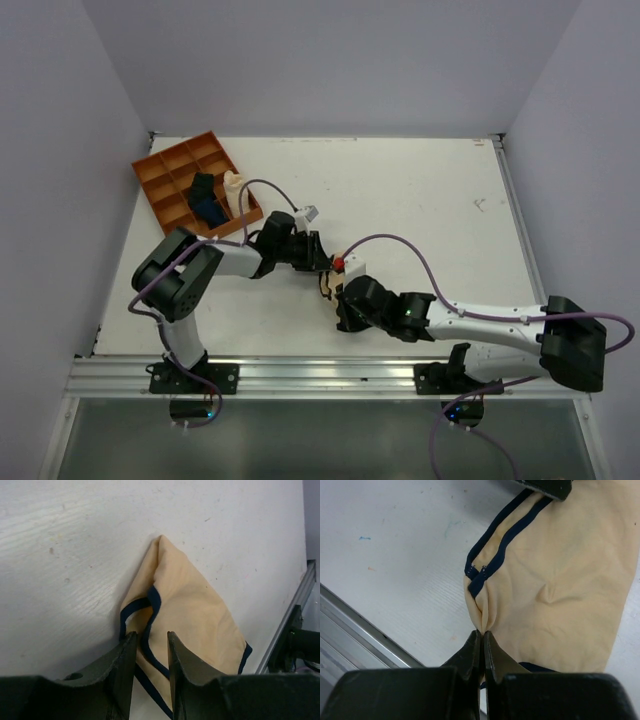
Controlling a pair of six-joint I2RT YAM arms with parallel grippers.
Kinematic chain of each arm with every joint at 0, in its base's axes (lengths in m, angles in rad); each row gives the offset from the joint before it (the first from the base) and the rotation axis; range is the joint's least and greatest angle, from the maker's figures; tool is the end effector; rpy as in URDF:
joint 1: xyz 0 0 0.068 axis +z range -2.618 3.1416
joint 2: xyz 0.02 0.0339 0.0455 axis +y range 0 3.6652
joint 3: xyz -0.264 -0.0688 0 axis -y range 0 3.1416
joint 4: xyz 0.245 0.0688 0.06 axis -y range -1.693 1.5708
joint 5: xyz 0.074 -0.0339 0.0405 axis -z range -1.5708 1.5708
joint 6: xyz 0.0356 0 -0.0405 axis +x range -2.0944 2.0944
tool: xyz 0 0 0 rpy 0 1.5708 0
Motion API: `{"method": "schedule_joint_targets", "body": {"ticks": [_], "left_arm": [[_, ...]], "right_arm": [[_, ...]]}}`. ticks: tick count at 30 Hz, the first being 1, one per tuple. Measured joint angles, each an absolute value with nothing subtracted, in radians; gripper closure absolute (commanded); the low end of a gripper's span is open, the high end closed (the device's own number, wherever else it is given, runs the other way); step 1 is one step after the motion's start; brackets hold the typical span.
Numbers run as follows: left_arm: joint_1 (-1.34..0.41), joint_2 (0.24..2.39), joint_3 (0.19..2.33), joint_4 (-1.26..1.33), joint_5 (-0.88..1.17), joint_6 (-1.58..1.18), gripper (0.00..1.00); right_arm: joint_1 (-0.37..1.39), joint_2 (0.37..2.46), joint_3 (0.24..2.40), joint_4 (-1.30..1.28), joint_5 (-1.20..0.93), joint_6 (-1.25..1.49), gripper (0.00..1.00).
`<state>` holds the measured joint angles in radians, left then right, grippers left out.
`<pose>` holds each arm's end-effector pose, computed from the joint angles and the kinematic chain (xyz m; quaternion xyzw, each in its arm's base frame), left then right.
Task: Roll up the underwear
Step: Fold the underwear
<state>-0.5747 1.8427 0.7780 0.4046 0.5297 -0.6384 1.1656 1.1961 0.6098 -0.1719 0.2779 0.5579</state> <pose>0.2797 -0.2026 0.1184 0.0875 0.8700 -0.4351 0.2147 0.1033 0.2160 0.1992 -0.2200 0.8844 0.2142 0.3514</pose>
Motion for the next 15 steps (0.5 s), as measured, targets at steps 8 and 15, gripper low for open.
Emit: {"method": "schedule_joint_targets", "body": {"ticks": [8,15], "left_arm": [[-0.577,1.641,0.731,0.203,0.249,-0.624,0.64],[-0.576,1.415,0.701,0.163,0.2,-0.608,0.63]], "right_arm": [[1.166,1.256,0.6,-0.13,0.249,0.55,1.0],[1.166,1.279,0.591,-0.062,0.185,0.519,1.0]]}}
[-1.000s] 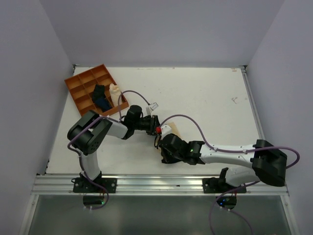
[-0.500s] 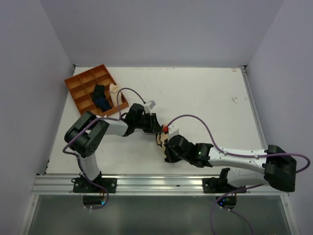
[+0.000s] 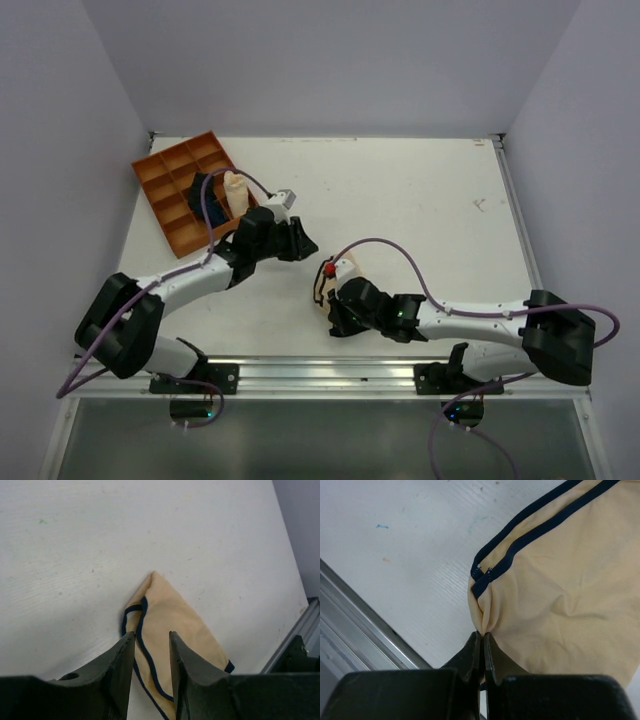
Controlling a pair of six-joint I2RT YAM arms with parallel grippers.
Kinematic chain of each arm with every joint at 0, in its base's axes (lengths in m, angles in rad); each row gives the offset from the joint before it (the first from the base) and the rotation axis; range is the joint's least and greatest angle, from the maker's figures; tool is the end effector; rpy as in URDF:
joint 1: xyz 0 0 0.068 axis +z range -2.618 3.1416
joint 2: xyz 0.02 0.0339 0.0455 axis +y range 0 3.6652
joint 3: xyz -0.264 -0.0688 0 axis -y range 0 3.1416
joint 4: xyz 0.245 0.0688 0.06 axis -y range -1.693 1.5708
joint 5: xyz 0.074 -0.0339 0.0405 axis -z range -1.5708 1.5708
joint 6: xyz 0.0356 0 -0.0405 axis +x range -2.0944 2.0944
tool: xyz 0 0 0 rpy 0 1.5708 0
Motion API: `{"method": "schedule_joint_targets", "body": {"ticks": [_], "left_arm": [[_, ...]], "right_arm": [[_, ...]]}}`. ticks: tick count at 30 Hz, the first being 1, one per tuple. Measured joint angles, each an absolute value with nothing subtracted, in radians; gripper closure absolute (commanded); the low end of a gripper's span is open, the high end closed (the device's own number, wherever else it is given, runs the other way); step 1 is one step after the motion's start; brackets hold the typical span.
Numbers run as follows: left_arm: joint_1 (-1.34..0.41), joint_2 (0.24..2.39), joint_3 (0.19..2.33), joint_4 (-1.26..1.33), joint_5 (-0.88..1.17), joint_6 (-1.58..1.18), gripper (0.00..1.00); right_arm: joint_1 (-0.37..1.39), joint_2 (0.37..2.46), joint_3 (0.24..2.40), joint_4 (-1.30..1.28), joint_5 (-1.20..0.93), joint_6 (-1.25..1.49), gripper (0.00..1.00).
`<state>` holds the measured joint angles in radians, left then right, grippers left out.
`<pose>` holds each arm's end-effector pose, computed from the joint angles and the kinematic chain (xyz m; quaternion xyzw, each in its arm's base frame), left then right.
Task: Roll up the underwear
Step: Fold the underwear
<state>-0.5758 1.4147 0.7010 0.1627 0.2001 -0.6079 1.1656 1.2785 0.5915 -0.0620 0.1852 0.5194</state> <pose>0.2446 -0.1672 0.2023 0.0348 0.8691 -0.3433 0.3544 0.1051 0.2283 0.1831 -0.2548 0.8773 0.2404 0.3280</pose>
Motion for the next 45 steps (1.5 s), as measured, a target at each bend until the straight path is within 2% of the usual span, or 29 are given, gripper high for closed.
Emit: {"method": "schedule_joint_targets", "body": {"ticks": [3,10,17,29,38,45], "left_arm": [[-0.577,1.449,0.734,0.204,0.313,-0.585,0.66],[-0.604,1.739,0.852,0.292,0.534,-0.553,0.67],[-0.636,1.882,0.887,0.297,0.564,-0.543,0.68],[-0.624,1.868,0.916,0.229,0.364,-0.529,0.69],[-0.621,1.779,0.899,0.142,0.324,-0.492,0.64],[-0.617,1.752,0.967,0.133,0.396,-0.442,0.68]], "right_arm": [[1.166,1.272,0.567,-0.024,0.167,0.511,1.0],[1.166,1.21,0.519,-0.012,0.161,0.503,1.0],[1.166,1.198,0.519,-0.009,0.165,0.495,1.0],[1.164,1.202,0.565,-0.056,0.326,0.515,1.0],[1.136,1.223,0.62,-0.075,0.317,0.491,1.0],[1.101,1.229,0.621,-0.089,0.252,0.459,1.0]]}}
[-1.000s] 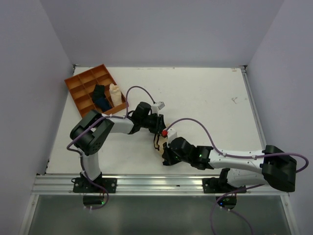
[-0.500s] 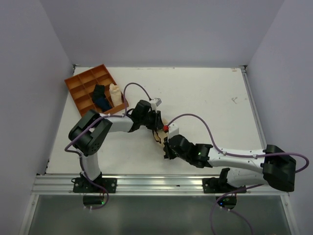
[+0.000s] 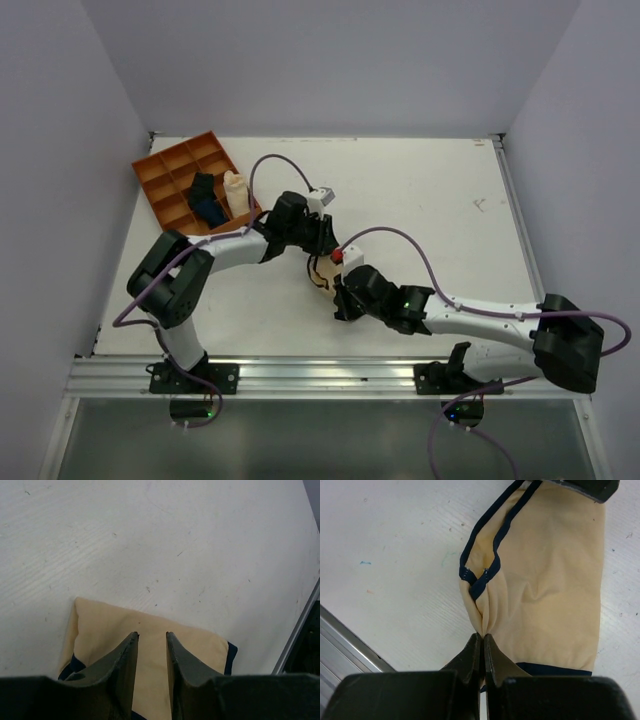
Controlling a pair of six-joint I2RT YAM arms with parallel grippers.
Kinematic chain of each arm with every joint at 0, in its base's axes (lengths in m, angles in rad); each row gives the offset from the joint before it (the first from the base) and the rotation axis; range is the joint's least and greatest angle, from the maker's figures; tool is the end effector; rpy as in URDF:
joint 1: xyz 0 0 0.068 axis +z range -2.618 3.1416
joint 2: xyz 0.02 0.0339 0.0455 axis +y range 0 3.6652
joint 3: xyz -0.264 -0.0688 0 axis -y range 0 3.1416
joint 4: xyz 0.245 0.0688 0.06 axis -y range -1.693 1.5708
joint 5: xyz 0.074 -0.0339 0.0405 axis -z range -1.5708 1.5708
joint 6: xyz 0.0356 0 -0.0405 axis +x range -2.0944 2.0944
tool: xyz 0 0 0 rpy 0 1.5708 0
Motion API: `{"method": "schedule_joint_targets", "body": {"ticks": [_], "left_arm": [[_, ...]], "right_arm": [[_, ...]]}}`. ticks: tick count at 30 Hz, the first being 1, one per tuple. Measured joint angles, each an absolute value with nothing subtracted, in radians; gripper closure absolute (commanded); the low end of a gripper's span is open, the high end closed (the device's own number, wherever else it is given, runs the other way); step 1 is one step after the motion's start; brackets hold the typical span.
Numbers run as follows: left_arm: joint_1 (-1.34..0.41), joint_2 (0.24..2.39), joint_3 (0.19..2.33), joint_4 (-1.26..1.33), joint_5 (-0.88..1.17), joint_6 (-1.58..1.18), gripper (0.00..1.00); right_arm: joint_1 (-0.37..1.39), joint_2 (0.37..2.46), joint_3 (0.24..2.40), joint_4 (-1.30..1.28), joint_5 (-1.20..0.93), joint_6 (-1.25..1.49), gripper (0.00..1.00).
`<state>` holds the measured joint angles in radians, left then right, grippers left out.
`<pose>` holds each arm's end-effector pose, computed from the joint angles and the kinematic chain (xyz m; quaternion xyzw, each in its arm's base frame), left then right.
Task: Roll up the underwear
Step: Fold the underwear
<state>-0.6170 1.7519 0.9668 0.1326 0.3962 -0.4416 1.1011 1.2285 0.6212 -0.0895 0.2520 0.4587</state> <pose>0.2923 -0.2242 0.1776 0.1639 0.8679 -0.3717 0.2860 0.1211 0.2189 0.2020 -0.2333 0.8697 0.2143 0.3786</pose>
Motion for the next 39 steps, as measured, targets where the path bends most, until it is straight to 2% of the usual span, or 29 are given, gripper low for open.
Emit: {"method": "schedule_joint_targets", "body": {"ticks": [10,22,24,25,39], "left_arm": [[-0.617,1.902,1.0,0.129,0.438,-0.41,0.7],[-0.617,1.915,1.042,0.091,0.408,-0.355,0.71],[-0.617,1.915,1.044,0.087,0.398,-0.355,0.7],[-0.617,1.915,1.045,0.087,0.389,-0.356,0.66],[-0.59,1.716,1.041,0.054,0.158,-0.402,0.62]], "right_arm": [[0.897,1.25,0.653,-0.09,0.079,0.451,1.0],[0.763,1.339,0.676,-0.077,-0.102,0.445,1.0],[0.744,1.342,0.676,-0.067,-0.126,0.445,1.0],[0.735,1.344,0.676,-0.061,-0.134,0.445,1.0],[0.653,1.356,0.658,0.007,-0.22,0.449,1.0]]}}
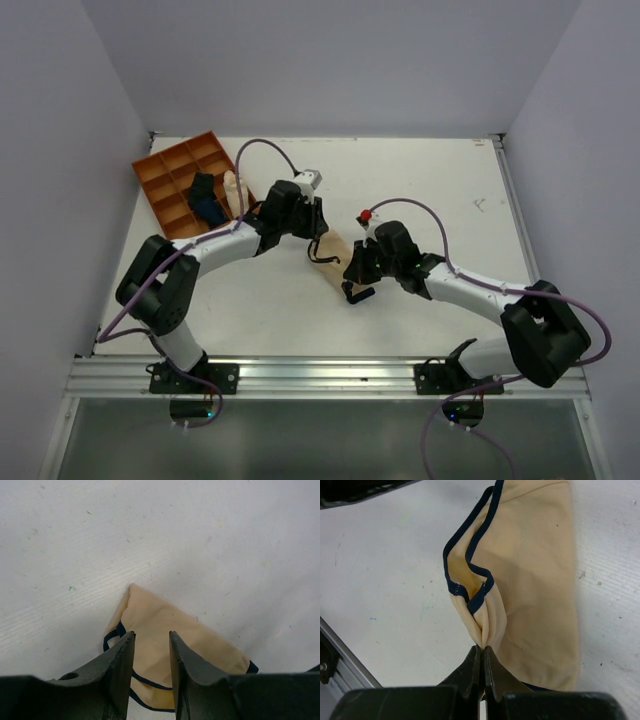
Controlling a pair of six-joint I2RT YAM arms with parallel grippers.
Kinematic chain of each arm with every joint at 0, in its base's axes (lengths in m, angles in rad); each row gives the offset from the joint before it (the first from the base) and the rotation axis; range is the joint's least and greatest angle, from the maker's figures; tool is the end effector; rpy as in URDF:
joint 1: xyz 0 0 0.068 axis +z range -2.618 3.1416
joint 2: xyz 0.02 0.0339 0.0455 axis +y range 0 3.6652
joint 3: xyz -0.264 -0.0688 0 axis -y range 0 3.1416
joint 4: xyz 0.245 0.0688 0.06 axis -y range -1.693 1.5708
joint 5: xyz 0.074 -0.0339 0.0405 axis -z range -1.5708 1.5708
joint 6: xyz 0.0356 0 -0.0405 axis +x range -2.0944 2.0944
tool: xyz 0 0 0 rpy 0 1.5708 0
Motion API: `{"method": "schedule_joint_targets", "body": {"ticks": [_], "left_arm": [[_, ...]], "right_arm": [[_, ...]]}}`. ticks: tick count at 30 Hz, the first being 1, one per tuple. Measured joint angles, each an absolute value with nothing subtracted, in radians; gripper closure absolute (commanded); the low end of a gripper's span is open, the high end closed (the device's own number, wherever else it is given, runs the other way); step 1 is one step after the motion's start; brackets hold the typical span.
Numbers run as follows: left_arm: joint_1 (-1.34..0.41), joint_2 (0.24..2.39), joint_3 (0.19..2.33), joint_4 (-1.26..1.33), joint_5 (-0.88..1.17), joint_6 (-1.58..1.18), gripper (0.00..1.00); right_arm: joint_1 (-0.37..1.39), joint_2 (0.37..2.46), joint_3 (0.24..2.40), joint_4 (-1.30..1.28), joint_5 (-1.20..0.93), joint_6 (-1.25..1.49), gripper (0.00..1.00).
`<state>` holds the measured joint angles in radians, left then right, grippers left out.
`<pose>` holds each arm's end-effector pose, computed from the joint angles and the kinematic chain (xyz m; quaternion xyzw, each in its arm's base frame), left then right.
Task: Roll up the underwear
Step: Fold the underwear
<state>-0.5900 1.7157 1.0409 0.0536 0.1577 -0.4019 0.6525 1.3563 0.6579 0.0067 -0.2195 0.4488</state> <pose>0.3091 -0.2137 0.2050 0.1191 0.8793 -0.2785 0.3675 0.2128 0.1724 0.1905 -0.1378 0.8901 0.3058 0.3086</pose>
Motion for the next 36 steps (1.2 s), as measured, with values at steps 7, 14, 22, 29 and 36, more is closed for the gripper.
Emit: {"method": "schedule_joint_targets", "body": {"ticks": [7,14,22,29,36], "left_arm": [[-0.59,1.624,0.989,0.059,0.13,-0.405,0.62],[-0.603,1.61,0.921,0.09,0.196,-0.406,0.62],[-0.639,1.612,0.91,0.133,0.249,-0.409,0.63],[-0.645,1.662,0.91,0.149,0.259,-0.409,0.62],[-0.649,1.725,0.915,0.155,0.259,-0.41,0.63]], "right_arm": [[0.584,1.415,0.657,0.034,-0.278,0.451,1.0],[0.521,1.455,0.658,0.064,-0.323,0.452,0.91],[0.497,1.544,0.693,0.057,-0.339,0.439,0.71],[0.476,1.533,0.737,-0.011,-0.331,0.411,0.61],[0.472,1.457,0.755,-0.078,-0.331,0.388,0.5]]}}
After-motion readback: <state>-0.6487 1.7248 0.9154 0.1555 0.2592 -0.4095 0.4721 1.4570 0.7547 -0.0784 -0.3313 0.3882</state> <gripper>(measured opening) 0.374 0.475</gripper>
